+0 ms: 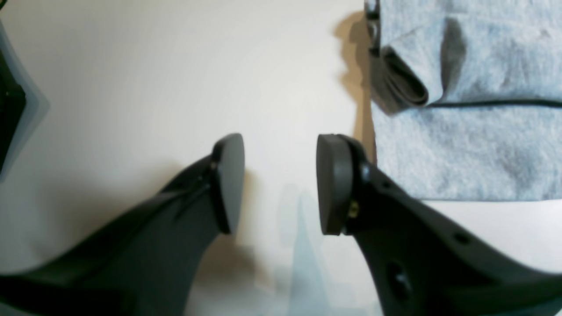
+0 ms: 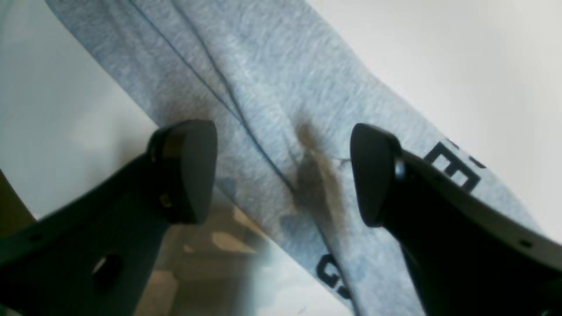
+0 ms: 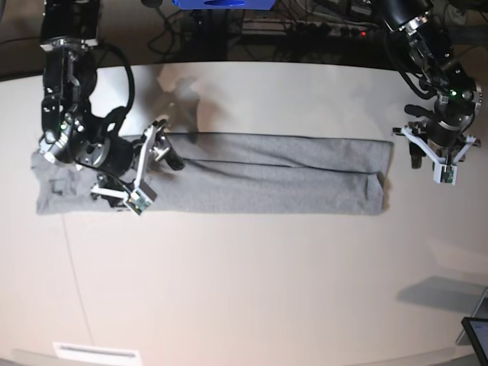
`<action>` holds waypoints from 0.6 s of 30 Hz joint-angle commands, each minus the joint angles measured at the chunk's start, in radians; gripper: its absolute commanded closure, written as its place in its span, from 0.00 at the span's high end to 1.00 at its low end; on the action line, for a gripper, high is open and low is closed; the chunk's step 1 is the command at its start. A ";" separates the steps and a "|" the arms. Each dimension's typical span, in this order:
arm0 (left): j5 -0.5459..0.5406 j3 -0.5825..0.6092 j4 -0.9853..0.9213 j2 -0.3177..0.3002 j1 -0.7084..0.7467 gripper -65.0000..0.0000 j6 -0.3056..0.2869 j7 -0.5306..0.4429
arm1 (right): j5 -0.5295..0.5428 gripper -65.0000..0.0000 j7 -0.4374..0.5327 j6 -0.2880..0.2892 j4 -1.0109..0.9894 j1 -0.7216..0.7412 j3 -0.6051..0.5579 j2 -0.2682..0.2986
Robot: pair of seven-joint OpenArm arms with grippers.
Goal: Fold the T-shirt properly
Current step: 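Move the right gripper over the strip's printed end, left gripper held back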
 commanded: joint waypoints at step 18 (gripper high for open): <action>-0.010 -0.003 0.014 -0.018 0.010 0.41 0.000 -0.022 | 0.019 0.70 0.081 -0.280 -0.164 0.110 0.009 -0.052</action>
